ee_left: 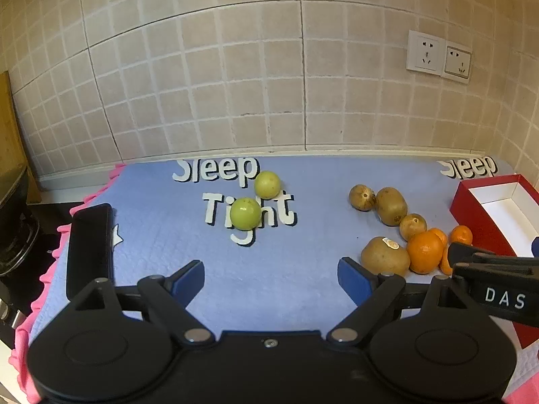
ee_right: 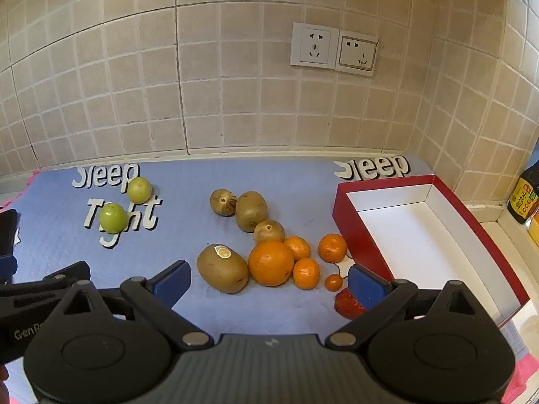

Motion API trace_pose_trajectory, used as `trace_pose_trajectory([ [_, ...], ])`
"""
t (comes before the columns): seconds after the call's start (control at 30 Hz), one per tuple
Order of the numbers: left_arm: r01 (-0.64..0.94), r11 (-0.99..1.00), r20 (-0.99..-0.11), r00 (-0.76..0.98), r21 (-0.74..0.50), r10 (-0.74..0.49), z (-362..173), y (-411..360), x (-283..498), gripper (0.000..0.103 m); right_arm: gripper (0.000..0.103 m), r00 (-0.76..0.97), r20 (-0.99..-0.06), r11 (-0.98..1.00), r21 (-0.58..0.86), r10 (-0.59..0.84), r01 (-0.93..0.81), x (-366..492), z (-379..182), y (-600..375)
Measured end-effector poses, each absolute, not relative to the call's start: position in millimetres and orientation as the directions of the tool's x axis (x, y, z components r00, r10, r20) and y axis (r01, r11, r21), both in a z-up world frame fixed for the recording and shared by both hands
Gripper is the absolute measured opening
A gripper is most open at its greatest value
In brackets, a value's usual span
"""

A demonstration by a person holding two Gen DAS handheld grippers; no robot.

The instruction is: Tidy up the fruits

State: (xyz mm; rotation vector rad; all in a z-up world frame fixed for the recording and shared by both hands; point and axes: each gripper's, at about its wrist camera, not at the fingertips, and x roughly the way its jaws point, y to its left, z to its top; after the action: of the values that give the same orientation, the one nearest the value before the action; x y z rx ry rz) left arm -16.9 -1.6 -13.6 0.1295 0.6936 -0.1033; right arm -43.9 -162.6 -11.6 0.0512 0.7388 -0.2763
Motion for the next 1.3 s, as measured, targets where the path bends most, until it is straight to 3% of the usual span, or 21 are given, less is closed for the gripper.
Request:
trace_pose_trajectory([
  [1.3,0.132,0.989,-0.679,0.733,0.070,-0.049,-28.7,1.7,-8.7,0.102,0.099,0.684,-0.691,0.963,-0.069,-0.234,0.260,-36.8,-15.3,-159.3],
])
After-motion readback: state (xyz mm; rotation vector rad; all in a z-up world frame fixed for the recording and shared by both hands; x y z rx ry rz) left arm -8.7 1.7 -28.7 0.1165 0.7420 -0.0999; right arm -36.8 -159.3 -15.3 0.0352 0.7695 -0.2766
